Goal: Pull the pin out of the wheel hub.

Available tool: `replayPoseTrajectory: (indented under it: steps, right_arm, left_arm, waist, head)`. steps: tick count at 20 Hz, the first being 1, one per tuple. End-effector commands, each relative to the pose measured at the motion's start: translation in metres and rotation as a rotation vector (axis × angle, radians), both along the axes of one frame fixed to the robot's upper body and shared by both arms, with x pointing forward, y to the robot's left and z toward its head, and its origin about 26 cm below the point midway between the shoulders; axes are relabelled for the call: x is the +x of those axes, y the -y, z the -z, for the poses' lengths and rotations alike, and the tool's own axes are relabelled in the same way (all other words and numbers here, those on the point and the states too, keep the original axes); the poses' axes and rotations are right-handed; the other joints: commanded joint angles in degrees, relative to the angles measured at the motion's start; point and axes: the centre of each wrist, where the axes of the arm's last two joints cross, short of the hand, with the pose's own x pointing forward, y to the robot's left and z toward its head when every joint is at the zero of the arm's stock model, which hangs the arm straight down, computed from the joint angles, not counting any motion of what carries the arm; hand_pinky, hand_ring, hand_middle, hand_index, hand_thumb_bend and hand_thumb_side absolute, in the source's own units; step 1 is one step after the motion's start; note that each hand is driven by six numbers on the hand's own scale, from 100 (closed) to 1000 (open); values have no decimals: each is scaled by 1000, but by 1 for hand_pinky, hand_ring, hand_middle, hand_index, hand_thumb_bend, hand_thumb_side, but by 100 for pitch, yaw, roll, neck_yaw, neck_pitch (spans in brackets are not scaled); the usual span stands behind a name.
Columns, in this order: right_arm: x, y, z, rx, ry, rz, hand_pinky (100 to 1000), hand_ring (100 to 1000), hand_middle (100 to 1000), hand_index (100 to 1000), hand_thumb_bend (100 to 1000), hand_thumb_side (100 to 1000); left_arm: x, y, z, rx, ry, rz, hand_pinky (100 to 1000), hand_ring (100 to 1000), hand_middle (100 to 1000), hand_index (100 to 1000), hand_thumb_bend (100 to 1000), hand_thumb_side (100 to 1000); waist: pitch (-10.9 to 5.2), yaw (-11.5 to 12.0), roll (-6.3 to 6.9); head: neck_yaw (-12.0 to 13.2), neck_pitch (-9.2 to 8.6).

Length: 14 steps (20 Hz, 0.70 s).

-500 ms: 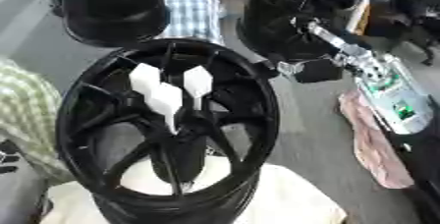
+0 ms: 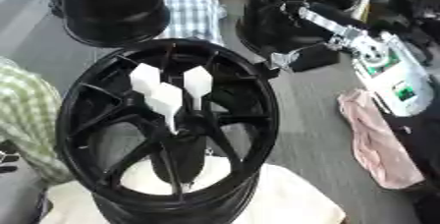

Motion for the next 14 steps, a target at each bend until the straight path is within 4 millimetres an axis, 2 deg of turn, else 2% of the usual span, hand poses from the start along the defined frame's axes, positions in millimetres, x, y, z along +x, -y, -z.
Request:
replayPoseTrajectory:
  steps: [1, 2, 5, 8, 11, 14]
  right_arm:
    - [-1, -9, -30, -115, 22, -62, 848, 876, 827, 945, 384, 376]
    - [-1, -16, -37, -157, 14, -99, 851, 883, 840, 950, 373, 355]
    - [4, -41, -54, -284, -28, -191, 873, 920, 885, 972, 409, 367]
    - [8, -67, -65, -402, -48, -266, 889, 946, 913, 984, 430, 348]
    - [13, -88, -66, -490, -46, -306, 901, 959, 925, 993, 450, 311]
    - [20, -102, -60, -556, -32, -322, 905, 962, 926, 997, 454, 290]
  left_arm:
    - [3, -9, -11, 32, 20, 3, 676, 706, 645, 750, 348, 574]
    - [2, -9, -11, 34, 19, 4, 676, 706, 645, 750, 348, 575]
    - [2, -9, -11, 37, 18, 7, 676, 706, 645, 750, 348, 575]
    - [2, -8, -11, 37, 16, 10, 676, 706, 645, 750, 348, 575]
    - [3, -7, -11, 37, 16, 14, 676, 706, 645, 750, 348, 576]
    - [4, -6, -12, 37, 18, 22, 676, 706, 645, 750, 349, 576]
  waist:
    - [-84, 5, 14]
    - [-89, 9, 7]
    - [-99, 34, -5]
    - [-109, 56, -11]
    - [-108, 76, -18]
    - [-104, 113, -31]
  head:
    - [-25, 33]
    - [-28, 34]
    - [-26, 35]
    - [-19, 35]
    - [-36, 35]
    - [-56, 35]
